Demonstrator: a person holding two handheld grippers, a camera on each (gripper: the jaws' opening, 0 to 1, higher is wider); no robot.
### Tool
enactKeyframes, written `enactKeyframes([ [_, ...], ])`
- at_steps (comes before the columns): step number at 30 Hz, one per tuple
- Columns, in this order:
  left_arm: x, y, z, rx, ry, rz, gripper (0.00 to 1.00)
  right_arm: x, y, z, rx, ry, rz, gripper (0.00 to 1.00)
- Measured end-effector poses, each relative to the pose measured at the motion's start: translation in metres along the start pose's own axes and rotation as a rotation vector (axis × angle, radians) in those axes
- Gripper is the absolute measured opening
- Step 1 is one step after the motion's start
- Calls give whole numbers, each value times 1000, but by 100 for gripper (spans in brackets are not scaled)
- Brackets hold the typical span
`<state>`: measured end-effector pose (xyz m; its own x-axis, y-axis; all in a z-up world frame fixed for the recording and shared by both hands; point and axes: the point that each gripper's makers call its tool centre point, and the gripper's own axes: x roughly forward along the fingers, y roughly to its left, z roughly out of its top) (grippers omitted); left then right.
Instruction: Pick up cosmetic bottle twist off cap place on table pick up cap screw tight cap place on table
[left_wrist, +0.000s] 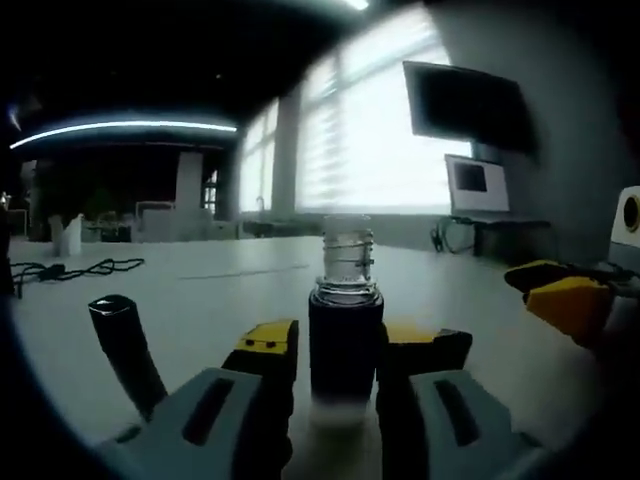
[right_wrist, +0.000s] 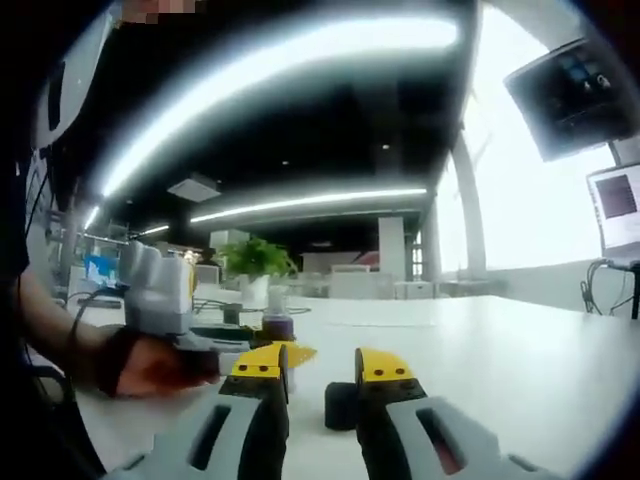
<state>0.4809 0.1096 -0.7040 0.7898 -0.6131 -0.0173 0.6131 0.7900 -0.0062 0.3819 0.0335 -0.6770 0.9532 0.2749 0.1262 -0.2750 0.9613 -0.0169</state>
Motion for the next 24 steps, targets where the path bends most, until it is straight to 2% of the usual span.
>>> enactKeyframes([
  [6,0,1,0,-13,0,0,15,0,0,-1,-5,2,-1,19],
  [12,0,2,0,-19,-3,-6,15,0,0,-1,-6,4,-4,19],
  [18,-2,2,3,-66,-15,-43,14,0,-2,-2,-14,6,-12,19],
  [20,-3,2,4,-36,-11,-49,14,1,-2,-2,-18,6,-14,19],
  [24,-9,1,11,-41,-31,-85,14,0,-2,-1,-16,1,-18,19],
])
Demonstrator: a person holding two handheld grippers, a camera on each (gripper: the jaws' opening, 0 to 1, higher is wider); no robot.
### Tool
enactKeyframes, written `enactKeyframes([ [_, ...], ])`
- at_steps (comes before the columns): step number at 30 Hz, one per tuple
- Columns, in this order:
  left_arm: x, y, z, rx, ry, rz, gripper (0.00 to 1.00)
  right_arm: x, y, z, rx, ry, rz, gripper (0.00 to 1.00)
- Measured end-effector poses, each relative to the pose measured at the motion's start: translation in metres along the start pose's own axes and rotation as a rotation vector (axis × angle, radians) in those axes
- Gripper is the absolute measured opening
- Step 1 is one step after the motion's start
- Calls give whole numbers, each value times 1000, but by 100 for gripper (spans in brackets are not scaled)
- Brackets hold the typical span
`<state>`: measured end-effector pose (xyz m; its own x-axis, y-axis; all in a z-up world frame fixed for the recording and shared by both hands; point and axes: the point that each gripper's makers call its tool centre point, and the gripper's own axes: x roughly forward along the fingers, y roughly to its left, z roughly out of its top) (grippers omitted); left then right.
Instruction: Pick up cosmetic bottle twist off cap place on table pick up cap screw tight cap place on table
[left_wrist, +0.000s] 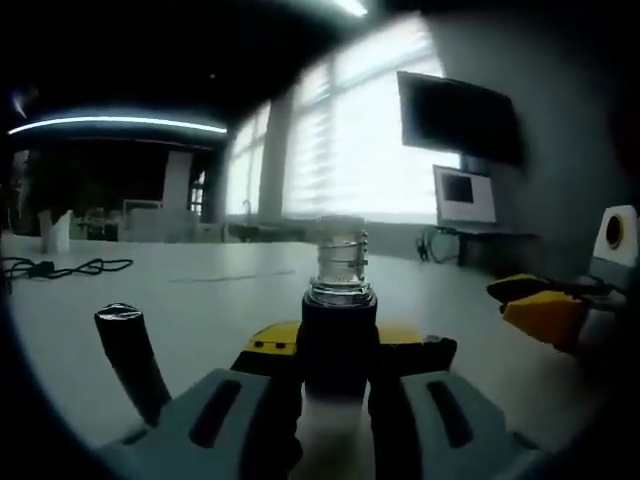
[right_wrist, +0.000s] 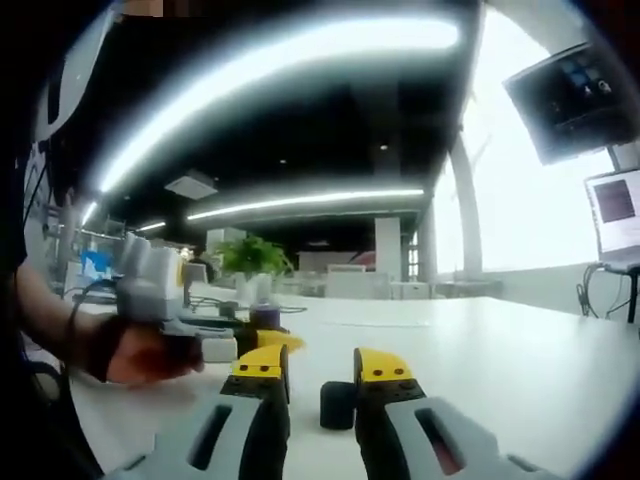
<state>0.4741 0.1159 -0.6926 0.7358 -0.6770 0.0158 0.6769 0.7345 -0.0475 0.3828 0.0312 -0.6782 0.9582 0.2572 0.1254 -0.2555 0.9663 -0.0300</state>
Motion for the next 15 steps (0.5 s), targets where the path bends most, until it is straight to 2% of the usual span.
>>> enactKeyframes([
  [3,-4,-4,3,-9,-1,-32,14,0,0,0,-2,2,2,19],
  [8,-13,-9,10,21,-17,-80,14,-1,-3,1,11,-5,-13,18],
  [12,-24,-13,20,-24,-37,-128,14,0,0,1,6,-2,-3,18],
  [15,-33,-15,25,-19,-40,-153,14,0,0,1,5,-1,-5,18],
])
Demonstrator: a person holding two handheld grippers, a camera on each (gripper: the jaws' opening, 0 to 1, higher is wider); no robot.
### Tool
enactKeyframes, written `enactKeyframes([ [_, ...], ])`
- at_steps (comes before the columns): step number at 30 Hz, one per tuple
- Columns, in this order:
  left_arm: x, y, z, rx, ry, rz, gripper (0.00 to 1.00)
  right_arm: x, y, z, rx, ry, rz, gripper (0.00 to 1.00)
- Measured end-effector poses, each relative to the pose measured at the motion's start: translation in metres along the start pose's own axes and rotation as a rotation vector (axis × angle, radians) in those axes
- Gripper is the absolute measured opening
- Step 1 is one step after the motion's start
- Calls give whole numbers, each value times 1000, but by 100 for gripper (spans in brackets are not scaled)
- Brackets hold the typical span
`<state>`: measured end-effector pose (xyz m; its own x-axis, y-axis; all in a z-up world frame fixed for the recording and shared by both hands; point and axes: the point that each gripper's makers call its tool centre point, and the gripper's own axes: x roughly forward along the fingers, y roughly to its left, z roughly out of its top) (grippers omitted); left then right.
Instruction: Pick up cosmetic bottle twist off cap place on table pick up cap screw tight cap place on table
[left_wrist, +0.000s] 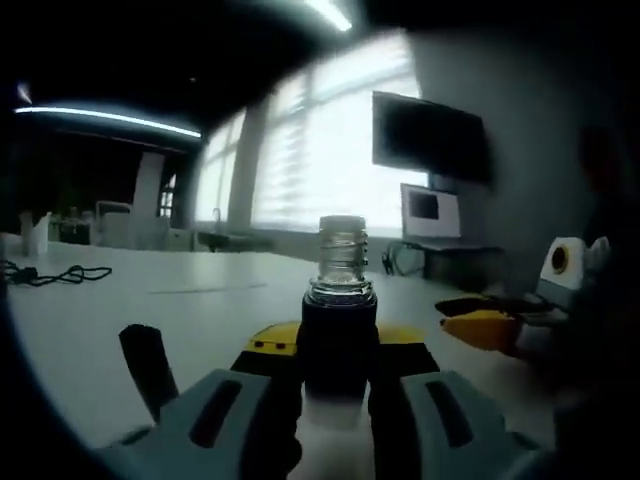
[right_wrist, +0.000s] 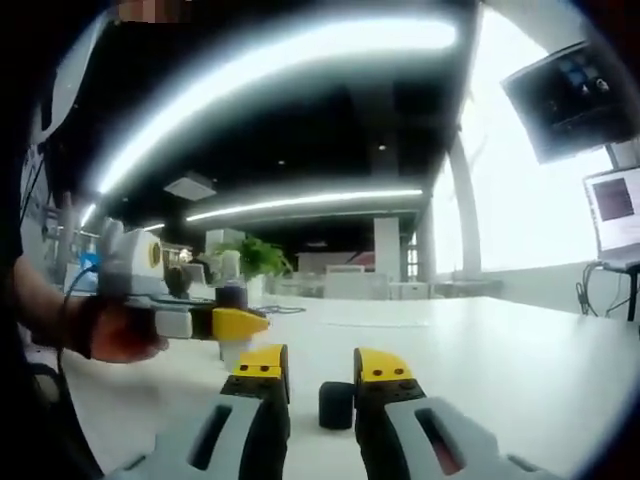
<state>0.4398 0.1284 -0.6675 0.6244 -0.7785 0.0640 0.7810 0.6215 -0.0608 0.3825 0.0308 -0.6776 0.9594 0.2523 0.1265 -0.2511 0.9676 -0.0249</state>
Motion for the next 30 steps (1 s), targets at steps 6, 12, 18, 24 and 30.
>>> enactKeyframes([
  [6,-18,-4,7,42,3,-48,14,0,-1,0,4,1,-5,18],
  [12,-35,-6,5,16,6,-91,14,0,0,-1,-2,2,-3,18],
  [18,-51,-25,8,-6,-21,-198,14,0,0,-1,3,5,-3,18],
  [24,-66,-36,-3,16,10,-251,14,0,1,-1,-2,9,-2,18],
  [30,-82,-44,-7,34,17,-267,14,1,1,-2,-9,12,-5,18],
])
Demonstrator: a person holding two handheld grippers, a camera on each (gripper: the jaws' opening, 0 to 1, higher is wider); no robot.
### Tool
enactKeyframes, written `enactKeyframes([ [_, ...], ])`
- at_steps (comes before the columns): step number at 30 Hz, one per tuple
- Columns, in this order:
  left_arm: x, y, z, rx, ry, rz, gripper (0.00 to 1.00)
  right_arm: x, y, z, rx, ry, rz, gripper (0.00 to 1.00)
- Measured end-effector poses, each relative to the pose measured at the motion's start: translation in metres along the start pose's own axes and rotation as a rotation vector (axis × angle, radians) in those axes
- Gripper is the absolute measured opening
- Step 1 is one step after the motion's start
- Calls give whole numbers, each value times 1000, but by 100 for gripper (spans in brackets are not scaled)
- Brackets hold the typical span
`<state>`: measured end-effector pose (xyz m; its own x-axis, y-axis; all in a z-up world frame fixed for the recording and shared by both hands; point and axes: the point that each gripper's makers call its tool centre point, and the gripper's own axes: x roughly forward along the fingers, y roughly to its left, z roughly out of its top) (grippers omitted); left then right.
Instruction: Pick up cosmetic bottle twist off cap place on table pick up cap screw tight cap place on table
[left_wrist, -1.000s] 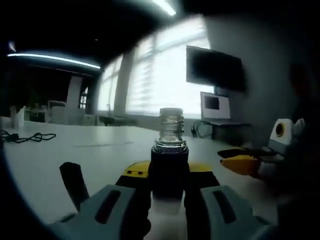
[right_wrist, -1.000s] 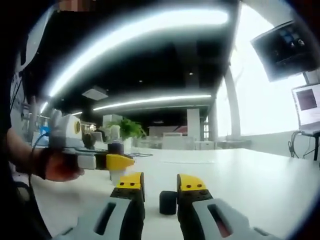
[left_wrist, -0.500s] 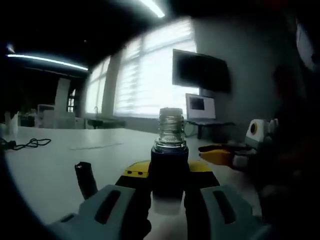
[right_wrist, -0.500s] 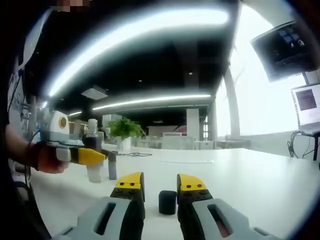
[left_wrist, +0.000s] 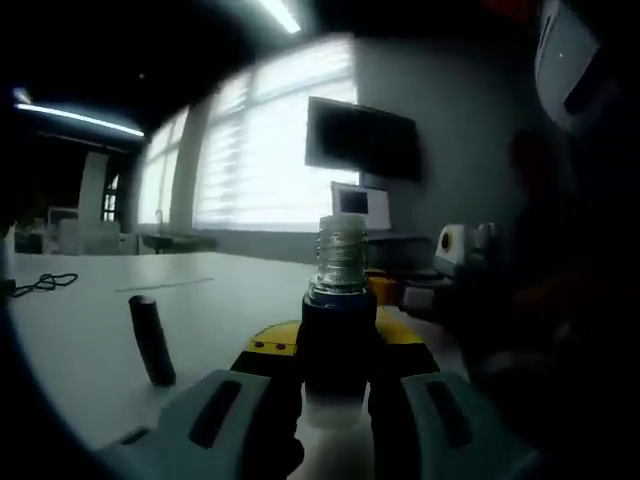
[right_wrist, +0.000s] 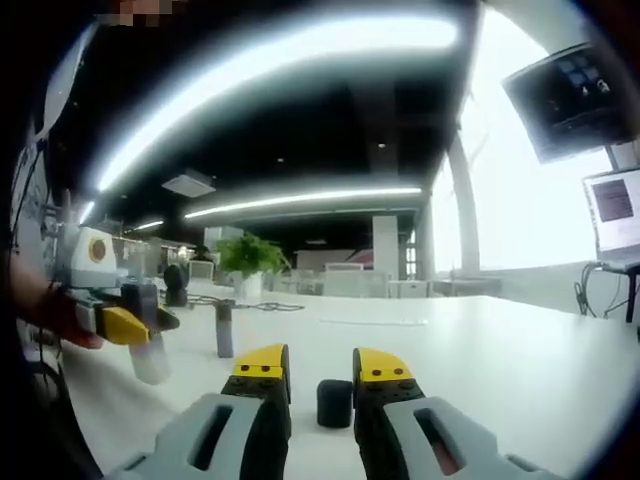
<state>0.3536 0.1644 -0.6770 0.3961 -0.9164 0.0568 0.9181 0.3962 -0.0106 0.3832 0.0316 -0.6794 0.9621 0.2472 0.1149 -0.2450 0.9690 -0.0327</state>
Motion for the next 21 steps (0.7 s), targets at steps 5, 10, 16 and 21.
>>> enactKeyframes([
  [5,-4,-7,-3,-3,-12,-16,14,1,0,-1,2,6,1,18],
  [10,-1,-15,-20,9,32,-57,14,1,0,-2,-3,13,2,18],
  [16,2,-14,-25,19,66,-67,14,1,0,-3,-7,18,-4,18],
  [21,0,-14,-25,11,62,-61,14,2,0,-4,-9,21,-1,17],
])
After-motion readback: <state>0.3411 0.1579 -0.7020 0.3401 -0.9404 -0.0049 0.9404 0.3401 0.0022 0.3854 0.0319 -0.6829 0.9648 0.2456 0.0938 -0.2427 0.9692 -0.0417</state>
